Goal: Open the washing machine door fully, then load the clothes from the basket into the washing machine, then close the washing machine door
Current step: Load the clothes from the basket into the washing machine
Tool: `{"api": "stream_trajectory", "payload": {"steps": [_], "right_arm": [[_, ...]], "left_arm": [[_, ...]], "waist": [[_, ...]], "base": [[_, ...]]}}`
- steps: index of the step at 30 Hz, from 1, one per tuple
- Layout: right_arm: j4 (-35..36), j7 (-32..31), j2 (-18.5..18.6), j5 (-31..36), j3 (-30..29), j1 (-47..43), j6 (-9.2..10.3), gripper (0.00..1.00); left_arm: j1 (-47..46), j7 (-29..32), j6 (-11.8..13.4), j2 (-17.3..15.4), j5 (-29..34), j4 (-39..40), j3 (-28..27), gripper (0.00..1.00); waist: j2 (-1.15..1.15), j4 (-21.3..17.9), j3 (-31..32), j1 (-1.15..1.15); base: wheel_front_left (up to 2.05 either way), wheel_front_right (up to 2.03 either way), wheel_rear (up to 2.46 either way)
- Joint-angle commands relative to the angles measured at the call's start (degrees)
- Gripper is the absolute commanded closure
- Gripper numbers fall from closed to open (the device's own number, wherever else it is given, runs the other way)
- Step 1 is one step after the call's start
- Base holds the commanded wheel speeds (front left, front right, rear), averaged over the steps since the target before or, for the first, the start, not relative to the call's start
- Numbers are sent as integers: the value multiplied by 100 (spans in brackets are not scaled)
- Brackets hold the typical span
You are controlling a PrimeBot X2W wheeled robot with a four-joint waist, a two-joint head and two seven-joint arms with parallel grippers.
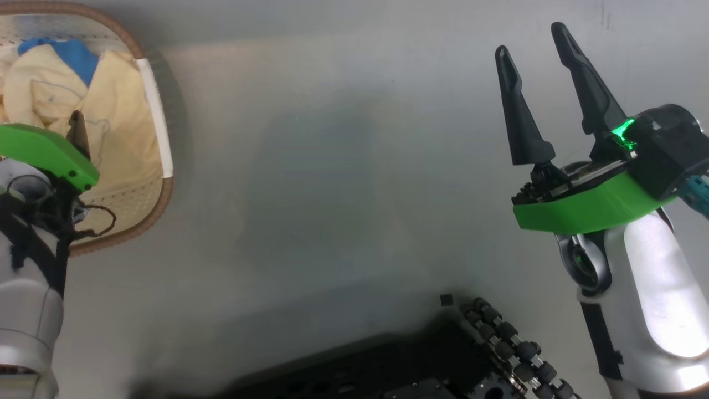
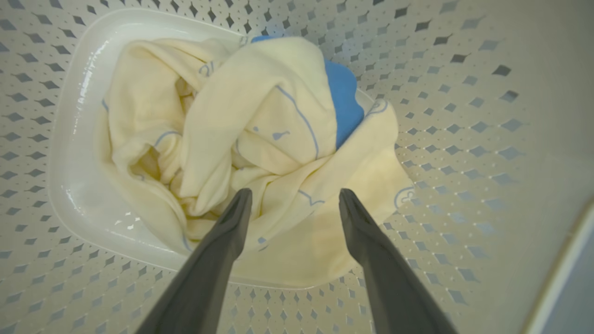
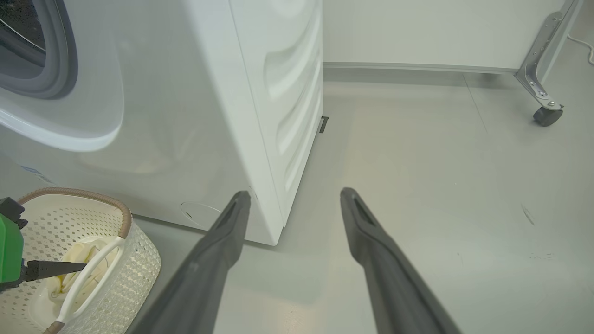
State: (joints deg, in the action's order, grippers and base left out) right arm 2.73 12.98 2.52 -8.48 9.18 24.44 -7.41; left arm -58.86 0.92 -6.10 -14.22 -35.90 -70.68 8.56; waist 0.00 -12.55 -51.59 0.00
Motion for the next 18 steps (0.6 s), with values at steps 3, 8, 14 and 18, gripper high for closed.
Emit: {"api": "stream_trajectory", "payload": {"steps": [3,8,14,18], "right_arm": [[235,99,36,-57,99,-12,-8,0],[289,129,36,-82,172,25,-8,0],[326,157,36,-121,192,-14,-8,0],[371,165,36,-106,146,-109,-8,0]], "left_arm": [[-180,308,-42,-353,-95,-60,-140,0],[-462,558,-26,-409,-194,-128,-186,0],[-613,585,182,-459,-257,-193,-233,0],[-620,520,362,-335,-314,-227,-269,53]], "waist": [[0,-207,-502,0],[0,-272,-782,0],[0,-361,-946,0],[0,-320,-964,0]], "base": [[0,0,0],[0,0,0],[0,0,0],[0,0,0]]}}
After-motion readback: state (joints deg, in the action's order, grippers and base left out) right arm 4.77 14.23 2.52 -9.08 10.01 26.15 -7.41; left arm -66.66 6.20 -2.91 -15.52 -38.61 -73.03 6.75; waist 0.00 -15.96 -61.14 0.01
